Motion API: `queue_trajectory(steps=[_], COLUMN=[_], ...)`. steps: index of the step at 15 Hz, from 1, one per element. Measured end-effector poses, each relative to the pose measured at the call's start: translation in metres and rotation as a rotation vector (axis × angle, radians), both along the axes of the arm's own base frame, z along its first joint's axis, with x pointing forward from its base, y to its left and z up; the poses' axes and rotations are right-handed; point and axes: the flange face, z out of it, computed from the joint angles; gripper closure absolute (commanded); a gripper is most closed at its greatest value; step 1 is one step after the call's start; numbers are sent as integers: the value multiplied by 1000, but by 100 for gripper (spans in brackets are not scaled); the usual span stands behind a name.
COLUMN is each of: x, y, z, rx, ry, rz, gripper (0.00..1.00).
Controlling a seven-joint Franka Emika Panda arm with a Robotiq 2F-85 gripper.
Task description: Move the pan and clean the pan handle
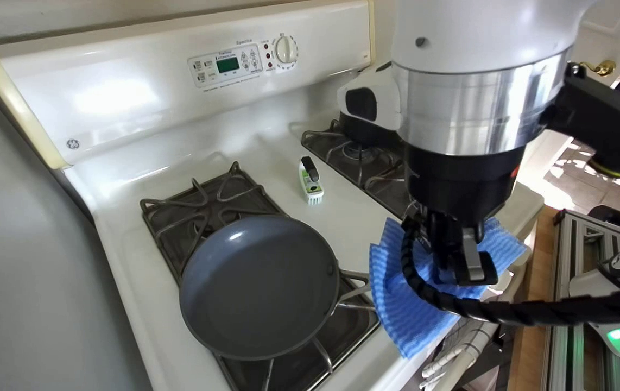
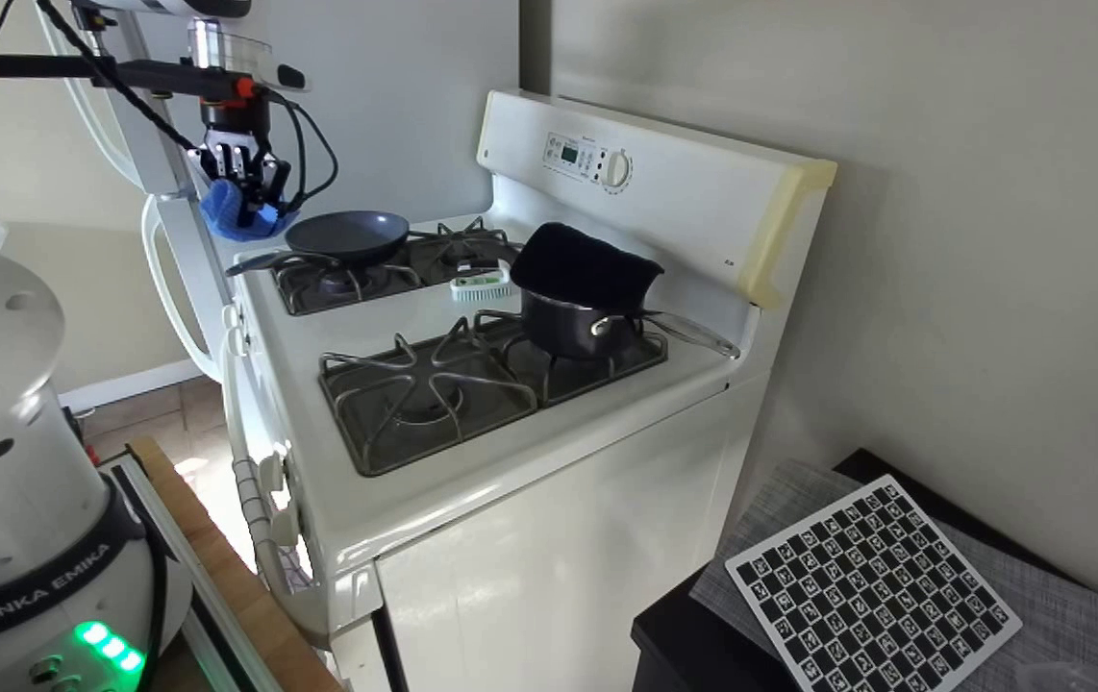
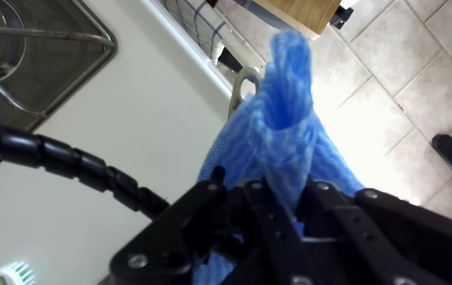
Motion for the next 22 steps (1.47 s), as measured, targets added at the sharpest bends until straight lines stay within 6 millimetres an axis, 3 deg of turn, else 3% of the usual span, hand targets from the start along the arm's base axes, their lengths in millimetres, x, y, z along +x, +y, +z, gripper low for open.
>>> queue_trajectory(steps=[4,7,14,22], x=[13,27,41,37], y=[2,4,0,0], z=[28,34,-2,-36], rx=[54,105,130,128], ry=[-93,-206,-324,-316], rz=[-13,-13,-6,4], gripper=[100,100,100,100])
